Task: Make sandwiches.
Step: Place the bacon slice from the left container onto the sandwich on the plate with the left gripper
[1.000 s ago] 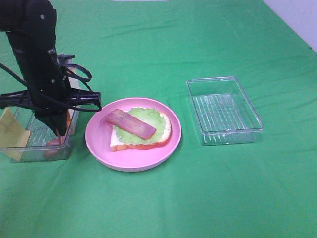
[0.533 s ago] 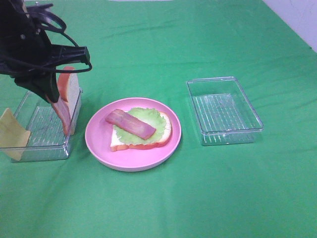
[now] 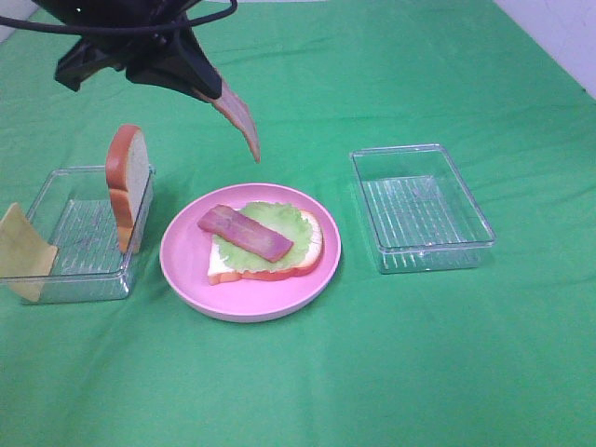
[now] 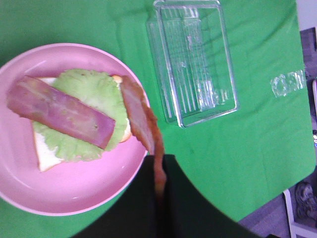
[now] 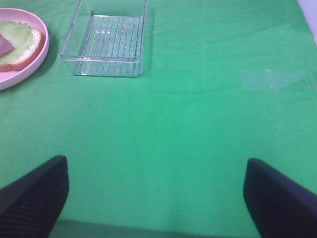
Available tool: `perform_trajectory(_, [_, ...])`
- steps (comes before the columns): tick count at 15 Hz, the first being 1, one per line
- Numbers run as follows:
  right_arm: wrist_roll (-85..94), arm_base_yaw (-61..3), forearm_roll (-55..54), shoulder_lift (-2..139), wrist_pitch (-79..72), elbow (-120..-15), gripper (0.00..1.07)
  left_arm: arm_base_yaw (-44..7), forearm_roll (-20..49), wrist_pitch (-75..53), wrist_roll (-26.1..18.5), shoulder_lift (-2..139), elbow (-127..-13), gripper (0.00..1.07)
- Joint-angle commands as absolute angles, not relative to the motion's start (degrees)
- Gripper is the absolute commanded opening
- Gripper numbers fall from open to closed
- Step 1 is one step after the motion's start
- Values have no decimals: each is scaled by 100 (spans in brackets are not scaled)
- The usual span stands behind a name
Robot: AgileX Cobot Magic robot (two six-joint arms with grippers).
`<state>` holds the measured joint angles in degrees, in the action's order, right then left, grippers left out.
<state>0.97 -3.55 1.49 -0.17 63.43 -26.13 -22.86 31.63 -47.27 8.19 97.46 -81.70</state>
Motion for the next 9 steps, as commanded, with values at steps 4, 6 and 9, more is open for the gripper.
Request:
perform_trajectory(4, [97,-321,155,-201,6303,-2601,92,-2418,5730,-4641,-1461,10760,-8170,0])
perform_trajectory(6, [97,-321,155,-201,6303,-2601,92,-2550,6113,-4635,-1845,11029,-8170,0])
perform_trajectory(9, [97,-321,155,-201,6303,-2601,92,-2641,6303,-4601,-2051,11746,-8170,0])
